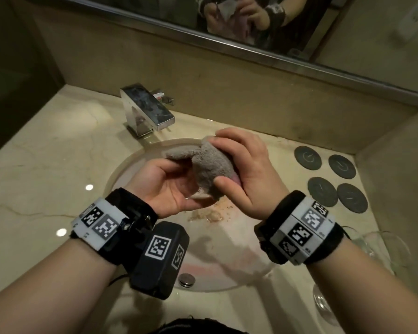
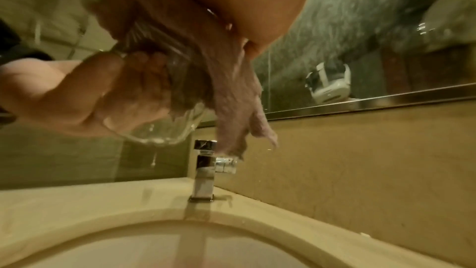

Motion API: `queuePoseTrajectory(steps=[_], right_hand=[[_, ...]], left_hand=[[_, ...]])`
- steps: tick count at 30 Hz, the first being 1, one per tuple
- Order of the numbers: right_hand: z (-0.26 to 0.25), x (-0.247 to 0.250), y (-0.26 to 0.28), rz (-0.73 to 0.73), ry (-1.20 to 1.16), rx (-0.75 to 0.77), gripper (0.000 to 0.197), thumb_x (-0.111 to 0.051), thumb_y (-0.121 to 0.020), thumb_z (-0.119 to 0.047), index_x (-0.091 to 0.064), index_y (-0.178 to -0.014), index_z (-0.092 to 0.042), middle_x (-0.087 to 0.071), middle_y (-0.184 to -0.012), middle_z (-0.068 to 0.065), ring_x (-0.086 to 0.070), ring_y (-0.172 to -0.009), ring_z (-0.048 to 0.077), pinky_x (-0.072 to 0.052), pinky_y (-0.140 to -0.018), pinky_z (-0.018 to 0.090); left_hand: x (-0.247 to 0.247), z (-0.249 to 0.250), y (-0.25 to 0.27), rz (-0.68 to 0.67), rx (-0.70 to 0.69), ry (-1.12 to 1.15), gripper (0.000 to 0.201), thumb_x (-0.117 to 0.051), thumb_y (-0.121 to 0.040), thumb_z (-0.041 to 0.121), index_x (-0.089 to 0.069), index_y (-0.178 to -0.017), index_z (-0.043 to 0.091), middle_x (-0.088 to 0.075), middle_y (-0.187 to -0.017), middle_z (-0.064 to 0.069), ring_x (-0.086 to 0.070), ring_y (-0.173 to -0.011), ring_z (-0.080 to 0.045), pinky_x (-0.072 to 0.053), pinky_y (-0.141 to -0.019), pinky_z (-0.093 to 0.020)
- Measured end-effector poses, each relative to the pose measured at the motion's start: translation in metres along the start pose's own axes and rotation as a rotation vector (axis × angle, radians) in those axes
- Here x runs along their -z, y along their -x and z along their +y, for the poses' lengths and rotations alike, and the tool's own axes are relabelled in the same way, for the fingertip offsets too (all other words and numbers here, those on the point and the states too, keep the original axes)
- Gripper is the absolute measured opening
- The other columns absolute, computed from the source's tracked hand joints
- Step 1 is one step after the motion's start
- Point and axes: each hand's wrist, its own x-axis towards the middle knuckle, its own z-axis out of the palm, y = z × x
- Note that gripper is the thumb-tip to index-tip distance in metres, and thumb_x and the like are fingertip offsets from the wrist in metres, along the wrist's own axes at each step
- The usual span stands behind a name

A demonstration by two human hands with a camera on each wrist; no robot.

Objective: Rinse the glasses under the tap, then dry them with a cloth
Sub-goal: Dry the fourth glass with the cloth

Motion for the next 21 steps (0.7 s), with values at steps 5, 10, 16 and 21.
queuePoseTrajectory(steps=[5,10,16,21], right_hand=[[0.008,0.024,-0.013,-0.055,0.184,0.176,0.060,-0.031,-0.086,-0.068,-0.048,-0.119,-0.021,-0.054,-0.129,0.006,-0.045,-0.124,0.022,-0.027,-0.101,0.043],[0.014,0.034,-0.008,0.039,-0.118,-0.016,0.052,-0.027,-0.096,-0.050,-0.055,-0.098,-0.005,-0.054,-0.097,0.005,-0.051,-0.089,0.019,-0.042,-0.080,0.036],[0.002,-0.018,0.005,0.330,-0.292,-0.203,0.031,-0.038,-0.095,-0.046,-0.036,-0.110,-0.018,-0.037,-0.111,0.015,-0.041,-0.109,0.015,-0.036,-0.096,0.020],[0.005,-0.005,-0.001,0.140,-0.154,0.094,0.058,-0.045,-0.091,-0.050,-0.038,-0.130,-0.007,-0.041,-0.136,0.023,-0.042,-0.127,0.033,-0.036,-0.106,0.046]], left_hand=[[-0.001,0.009,0.002,0.033,0.056,-0.042,0.047,-0.044,-0.076,0.015,-0.056,-0.122,0.009,-0.055,-0.126,-0.013,-0.056,-0.111,-0.028,-0.054,-0.071,-0.059],[0.001,0.014,-0.001,0.017,0.050,-0.056,0.019,-0.051,-0.076,0.019,-0.067,-0.079,0.010,-0.070,-0.071,-0.002,-0.069,-0.063,-0.014,-0.054,-0.071,-0.059],[-0.005,0.013,-0.008,-0.006,-0.004,0.007,0.017,-0.056,-0.077,0.022,-0.068,-0.071,0.011,-0.067,-0.062,0.000,-0.067,-0.057,-0.014,-0.055,-0.072,-0.057],[-0.008,0.011,-0.003,-0.038,0.019,-0.002,0.020,-0.057,-0.073,0.019,-0.074,-0.079,0.010,-0.072,-0.076,-0.004,-0.070,-0.071,-0.017,-0.055,-0.072,-0.057]])
